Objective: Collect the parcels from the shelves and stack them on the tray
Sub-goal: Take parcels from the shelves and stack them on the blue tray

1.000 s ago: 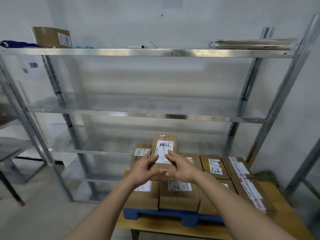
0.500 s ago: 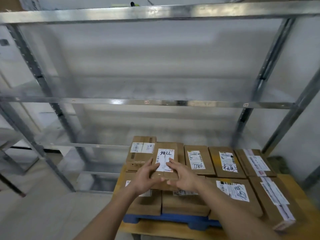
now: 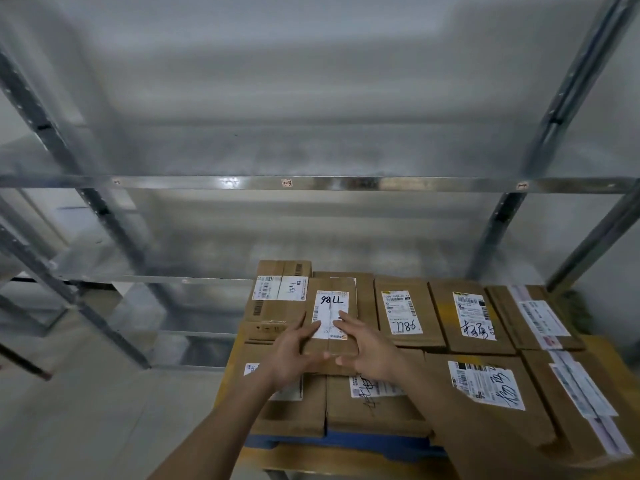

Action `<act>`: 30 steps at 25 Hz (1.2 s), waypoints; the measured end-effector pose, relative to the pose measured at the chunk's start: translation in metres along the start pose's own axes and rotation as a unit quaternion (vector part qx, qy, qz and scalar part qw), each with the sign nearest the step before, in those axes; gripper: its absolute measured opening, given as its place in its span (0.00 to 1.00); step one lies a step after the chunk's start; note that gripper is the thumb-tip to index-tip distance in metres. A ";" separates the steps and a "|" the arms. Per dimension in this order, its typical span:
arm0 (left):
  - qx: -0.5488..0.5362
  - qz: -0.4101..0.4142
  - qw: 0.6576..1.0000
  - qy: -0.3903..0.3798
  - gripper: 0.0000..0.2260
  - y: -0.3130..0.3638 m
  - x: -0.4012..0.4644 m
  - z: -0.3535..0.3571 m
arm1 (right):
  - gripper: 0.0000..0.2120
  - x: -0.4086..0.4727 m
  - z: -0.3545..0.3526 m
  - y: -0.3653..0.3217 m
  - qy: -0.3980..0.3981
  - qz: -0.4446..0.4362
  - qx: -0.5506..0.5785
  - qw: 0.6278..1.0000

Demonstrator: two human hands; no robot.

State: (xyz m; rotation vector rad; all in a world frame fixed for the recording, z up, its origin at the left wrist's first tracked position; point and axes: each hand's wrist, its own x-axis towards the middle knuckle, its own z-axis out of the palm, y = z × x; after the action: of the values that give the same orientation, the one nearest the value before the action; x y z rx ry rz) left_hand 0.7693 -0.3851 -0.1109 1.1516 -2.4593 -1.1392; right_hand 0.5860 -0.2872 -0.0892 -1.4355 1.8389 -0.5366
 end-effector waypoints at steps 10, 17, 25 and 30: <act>0.057 0.002 0.998 -0.024 0.33 -0.017 0.023 -0.003 | 0.39 0.022 0.003 0.013 0.023 -0.014 -0.021 0.999; 0.073 0.011 0.997 0.009 0.31 -0.013 0.036 -0.003 | 0.39 0.040 -0.004 0.017 0.025 -0.018 -0.030 0.999; 0.092 0.011 0.995 0.022 0.30 -0.006 0.044 -0.007 | 0.38 0.054 -0.009 0.020 0.024 -0.020 -0.011 0.999; 0.093 0.009 0.995 0.026 0.30 -0.006 0.046 -0.007 | 0.39 0.059 -0.009 0.023 0.023 -0.014 -0.009 1.000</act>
State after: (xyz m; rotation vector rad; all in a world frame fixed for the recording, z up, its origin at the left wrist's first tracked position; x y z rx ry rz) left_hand 0.7448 -0.4246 -0.1165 1.1894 -2.5743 -0.8788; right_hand 0.5578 -0.3378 -0.1170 -1.4742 1.8661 -0.5723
